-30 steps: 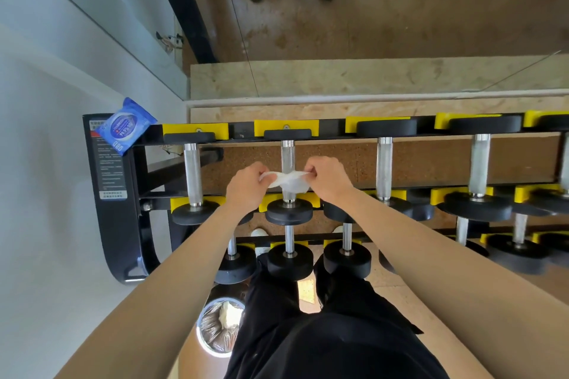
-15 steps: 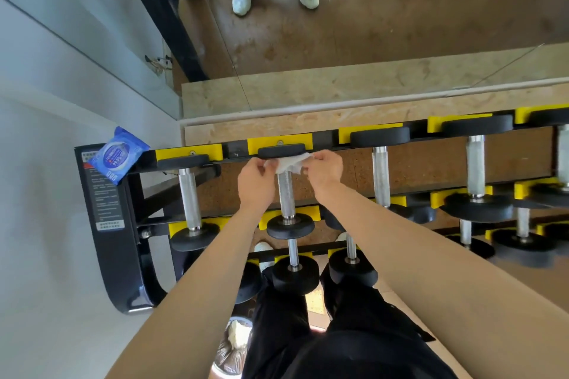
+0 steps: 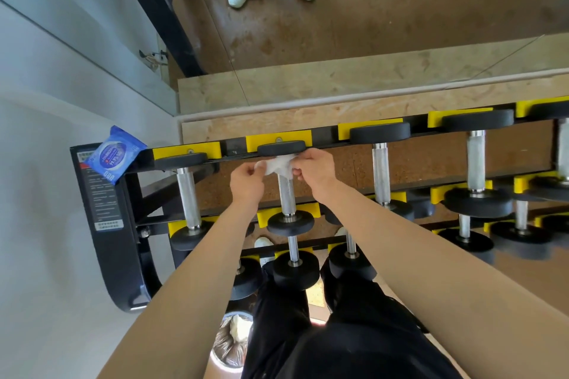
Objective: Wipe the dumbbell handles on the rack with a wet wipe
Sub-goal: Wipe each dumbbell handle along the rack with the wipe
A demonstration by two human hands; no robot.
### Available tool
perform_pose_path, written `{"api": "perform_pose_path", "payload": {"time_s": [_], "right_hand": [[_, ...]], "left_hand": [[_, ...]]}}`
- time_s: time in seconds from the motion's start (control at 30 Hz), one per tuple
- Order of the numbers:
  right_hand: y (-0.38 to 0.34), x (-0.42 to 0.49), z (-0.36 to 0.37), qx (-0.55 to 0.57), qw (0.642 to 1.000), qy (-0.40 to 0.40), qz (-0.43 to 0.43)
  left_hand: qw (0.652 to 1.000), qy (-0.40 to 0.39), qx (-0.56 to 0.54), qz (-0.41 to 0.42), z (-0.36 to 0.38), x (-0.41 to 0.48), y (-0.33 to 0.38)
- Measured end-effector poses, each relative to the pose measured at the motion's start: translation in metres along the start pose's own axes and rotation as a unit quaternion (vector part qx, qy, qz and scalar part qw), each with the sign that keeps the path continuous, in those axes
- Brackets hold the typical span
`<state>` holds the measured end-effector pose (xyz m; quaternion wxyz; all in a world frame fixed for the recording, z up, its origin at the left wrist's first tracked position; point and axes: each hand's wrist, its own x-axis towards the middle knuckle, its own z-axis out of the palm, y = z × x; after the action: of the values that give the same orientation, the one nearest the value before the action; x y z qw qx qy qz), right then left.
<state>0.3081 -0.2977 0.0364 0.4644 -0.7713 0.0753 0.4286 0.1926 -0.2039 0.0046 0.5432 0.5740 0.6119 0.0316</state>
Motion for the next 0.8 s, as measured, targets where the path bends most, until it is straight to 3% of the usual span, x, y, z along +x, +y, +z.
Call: {"api": "perform_pose_path", "payload": {"time_s": [0.1,0.27,0.43,0.57,0.73,0.8], "right_hand": [[0.0,-0.002,-0.005,-0.092,0.993,-0.046,-0.055],[0.018,0.006,-0.031,-0.102,0.995,-0.002,-0.021],[0.025,-0.012,-0.027,-0.164,0.979,-0.112,-0.045],[0.037,-0.008,-0.045,-0.184,0.981,-0.055,-0.031],[0.053,-0.025,-0.04,-0.277,0.949,-0.134,-0.063],[0.054,-0.026,-0.04,-0.302,0.941,-0.134,-0.074]], "left_hand": [[0.999,-0.005,0.023,-0.024,-0.01,0.004,-0.007],[0.994,-0.09,0.059,0.029,-0.01,-0.013,-0.006],[0.992,-0.057,0.109,0.006,-0.028,-0.008,-0.02],[0.974,-0.15,0.165,0.043,-0.025,-0.022,-0.025],[0.963,-0.095,0.246,0.048,-0.037,-0.022,-0.038],[0.959,-0.109,0.259,0.038,-0.039,-0.024,-0.041]]}}
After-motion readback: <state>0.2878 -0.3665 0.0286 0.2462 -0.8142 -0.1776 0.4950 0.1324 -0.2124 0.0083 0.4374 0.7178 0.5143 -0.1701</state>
